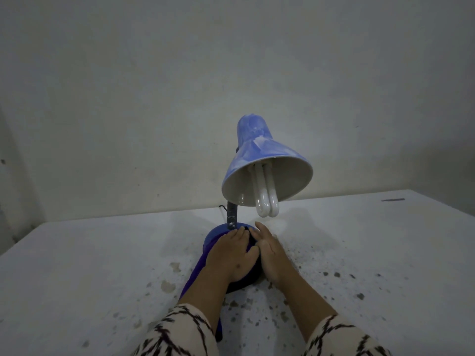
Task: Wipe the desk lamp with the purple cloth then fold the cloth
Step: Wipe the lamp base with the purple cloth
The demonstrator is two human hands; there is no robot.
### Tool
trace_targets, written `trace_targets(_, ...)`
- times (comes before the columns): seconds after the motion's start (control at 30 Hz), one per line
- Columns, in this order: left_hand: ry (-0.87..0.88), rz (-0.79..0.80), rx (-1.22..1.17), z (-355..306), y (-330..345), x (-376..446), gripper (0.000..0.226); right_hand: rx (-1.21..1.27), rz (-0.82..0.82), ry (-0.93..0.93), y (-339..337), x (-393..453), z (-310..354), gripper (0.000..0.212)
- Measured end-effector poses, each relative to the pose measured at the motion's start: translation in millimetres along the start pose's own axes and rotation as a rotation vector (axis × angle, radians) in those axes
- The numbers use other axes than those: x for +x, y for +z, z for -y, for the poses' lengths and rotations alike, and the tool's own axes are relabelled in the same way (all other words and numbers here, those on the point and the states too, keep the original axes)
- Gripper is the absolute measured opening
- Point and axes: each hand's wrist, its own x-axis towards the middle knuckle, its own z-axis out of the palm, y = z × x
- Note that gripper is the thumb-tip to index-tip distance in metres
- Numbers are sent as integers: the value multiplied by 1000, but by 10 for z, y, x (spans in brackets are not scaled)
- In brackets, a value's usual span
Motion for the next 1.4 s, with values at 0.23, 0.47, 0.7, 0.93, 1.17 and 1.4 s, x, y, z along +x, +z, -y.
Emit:
trace_targets(0.23, -34, -76, -36, 33, 37, -54, 46, -23, 31, -17, -8, 28, -24, 43)
trace_targets(0.47, -102, -217, -29, 145, 81, -174, 46, 34, 25, -22, 1, 17, 14, 32)
trace_targets(0.7, -168, -240, 50, 185, 69, -108, 54, -20, 34, -40, -11, 6, 21, 38)
trace_targets(0.93, -164, -138, -21, 196, -10, -153, 55, 23, 26, -33, 3, -16, 62, 32)
trace_targets(1.17, -138, -129, -23, 107, 30, -361, 60, -125, 55, -75, -13, -92, 120, 43)
trace_targets(1.4, -139, -94, 104, 2, 84, -525, 66, -445, 52, -143, 24, -170, 136, 53)
